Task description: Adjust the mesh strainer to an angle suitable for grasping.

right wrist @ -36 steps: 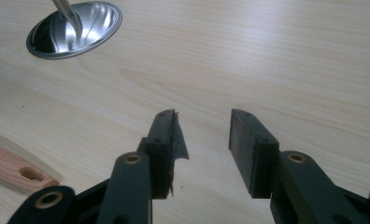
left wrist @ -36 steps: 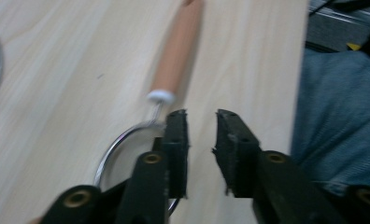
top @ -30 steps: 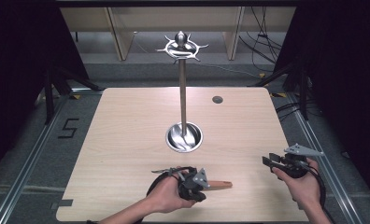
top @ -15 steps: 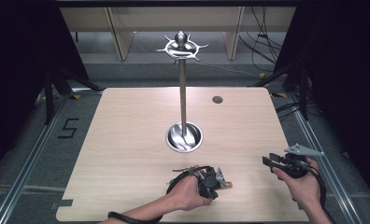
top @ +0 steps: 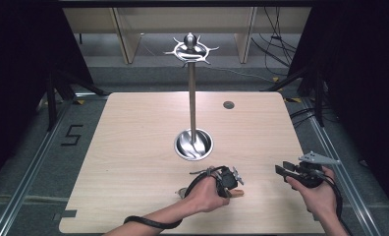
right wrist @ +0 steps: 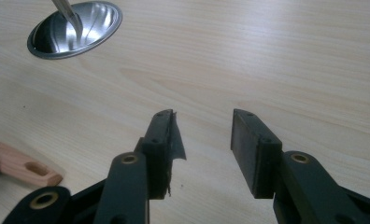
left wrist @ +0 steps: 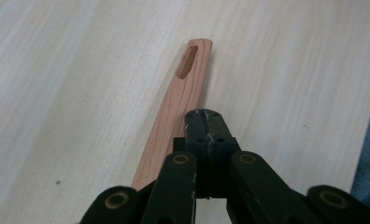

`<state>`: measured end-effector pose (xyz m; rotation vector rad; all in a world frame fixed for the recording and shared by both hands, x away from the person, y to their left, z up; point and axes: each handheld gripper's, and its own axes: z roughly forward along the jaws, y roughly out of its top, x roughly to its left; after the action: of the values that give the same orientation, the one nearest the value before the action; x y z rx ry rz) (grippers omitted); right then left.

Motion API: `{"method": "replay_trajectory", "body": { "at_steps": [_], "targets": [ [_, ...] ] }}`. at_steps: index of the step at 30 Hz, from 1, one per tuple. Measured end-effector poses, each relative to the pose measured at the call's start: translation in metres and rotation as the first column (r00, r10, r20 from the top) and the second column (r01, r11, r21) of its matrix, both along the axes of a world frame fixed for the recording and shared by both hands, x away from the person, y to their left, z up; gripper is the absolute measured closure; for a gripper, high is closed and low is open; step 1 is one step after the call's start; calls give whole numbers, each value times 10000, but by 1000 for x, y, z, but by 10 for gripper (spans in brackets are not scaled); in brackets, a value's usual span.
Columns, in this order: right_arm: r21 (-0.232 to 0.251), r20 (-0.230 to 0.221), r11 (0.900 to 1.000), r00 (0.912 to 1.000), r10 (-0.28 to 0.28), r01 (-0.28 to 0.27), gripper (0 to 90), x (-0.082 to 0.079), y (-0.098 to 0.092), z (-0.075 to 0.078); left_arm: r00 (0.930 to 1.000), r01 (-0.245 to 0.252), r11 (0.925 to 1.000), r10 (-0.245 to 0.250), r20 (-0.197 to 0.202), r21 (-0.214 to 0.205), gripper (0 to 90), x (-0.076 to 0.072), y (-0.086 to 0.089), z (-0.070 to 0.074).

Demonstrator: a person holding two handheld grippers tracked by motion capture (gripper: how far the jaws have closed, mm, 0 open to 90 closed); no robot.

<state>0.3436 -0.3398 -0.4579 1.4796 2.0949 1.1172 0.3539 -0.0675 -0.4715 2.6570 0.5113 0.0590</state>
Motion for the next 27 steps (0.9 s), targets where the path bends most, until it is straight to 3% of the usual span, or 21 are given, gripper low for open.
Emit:
{"method": "replay_trajectory", "body": {
  "at_steps": [1,2,4,5,6,8,11,12,14,16,17,22,27],
  "targets": [
    [0,0,10000,10000,0,0,601,0,0,0,10000,0,10000,0,0,0,894,0,0,0],
    [-282,250,9996,9997,81,-74,600,1,-2,-1,9993,-361,9993,361,-14,-35,895,4,-1,0],
    [-473,334,9988,9993,148,-132,599,2,-3,0,9992,-400,9992,399,75,23,895,7,-1,1],
    [-473,334,9988,9993,148,-132,599,2,-3,0,9987,-514,9987,514,65,72,895,10,-1,1],
    [-13,142,10000,9999,8,-7,599,1,1,-2,9964,-839,9963,836,155,191,895,17,0,0],
    [40,26,10000,10000,-24,24,597,1,1,-2,9943,-1061,9943,1060,75,141,895,19,0,0],
    [82,-69,10000,10000,-37,38,596,0,2,-2,9886,-1509,9885,1509,27,129,895,26,1,0],
    [-94,152,9996,9996,253,-252,595,3,-1,-3,9847,-1740,9846,1739,71,179,895,32,2,1],
    [-168,197,9995,9995,257,-254,595,3,-1,-4,9839,-1784,9837,1782,105,204,895,34,3,0],
    [-173,223,9995,9994,268,-264,594,3,-1,-3,9770,-2131,9765,2130,80,330,895,41,6,0],
    [-173,223,9995,9994,268,-264,594,3,-1,-3,9770,-2131,9765,2130,80,330,894,41,6,0],
    [-322,315,9992,9992,265,-255,592,3,-1,-4,9646,-2637,9646,2637,79,8,892,50,12,3],
    [-279,244,9992,9993,284,-277,589,3,-1,-4,9573,-2892,9568,2892,-53,-291,880,52,14,3]
  ]
}}
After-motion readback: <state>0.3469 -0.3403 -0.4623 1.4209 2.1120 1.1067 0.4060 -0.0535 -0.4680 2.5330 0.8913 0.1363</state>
